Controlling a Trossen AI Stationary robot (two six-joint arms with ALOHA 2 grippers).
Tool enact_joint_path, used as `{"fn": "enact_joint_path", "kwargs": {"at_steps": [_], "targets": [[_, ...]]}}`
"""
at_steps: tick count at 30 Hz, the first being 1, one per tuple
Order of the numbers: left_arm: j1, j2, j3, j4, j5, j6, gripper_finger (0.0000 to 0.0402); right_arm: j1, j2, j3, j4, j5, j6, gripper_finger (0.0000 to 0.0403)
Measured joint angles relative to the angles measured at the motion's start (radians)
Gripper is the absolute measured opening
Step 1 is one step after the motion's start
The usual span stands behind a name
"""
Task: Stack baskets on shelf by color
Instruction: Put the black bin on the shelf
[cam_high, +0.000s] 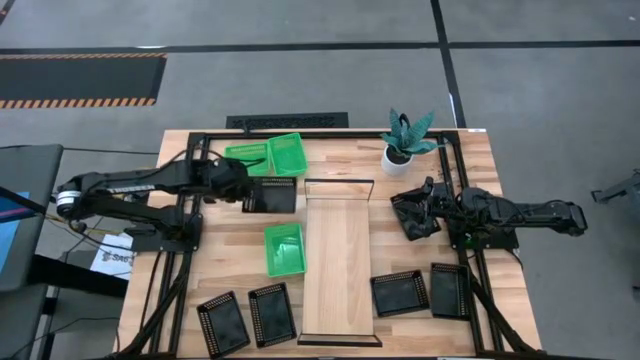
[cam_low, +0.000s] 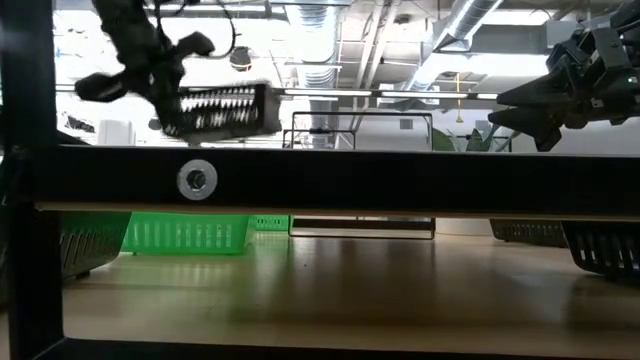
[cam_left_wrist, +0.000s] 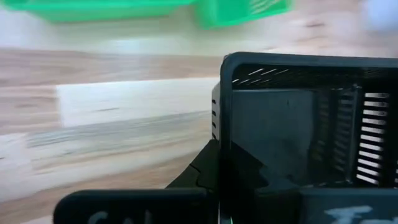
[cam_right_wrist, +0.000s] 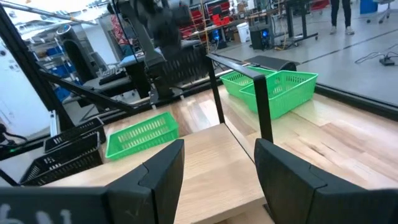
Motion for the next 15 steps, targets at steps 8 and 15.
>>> {"fn": "enact_joint_path", "kwargs": {"at_steps": [8,15], "targets": [[-0.138,0.137,0.174,0.079,-0.004,-0.075,0.0000,0.001,0.000,0.000,0.000,0.000,-0.001,0.0218],[-0.236,0.360,0.312,0.083,-0.029,-0.159,0.0000,0.001,0.000,0.000,0.004,0.000,-0.001,0.0218]]}}
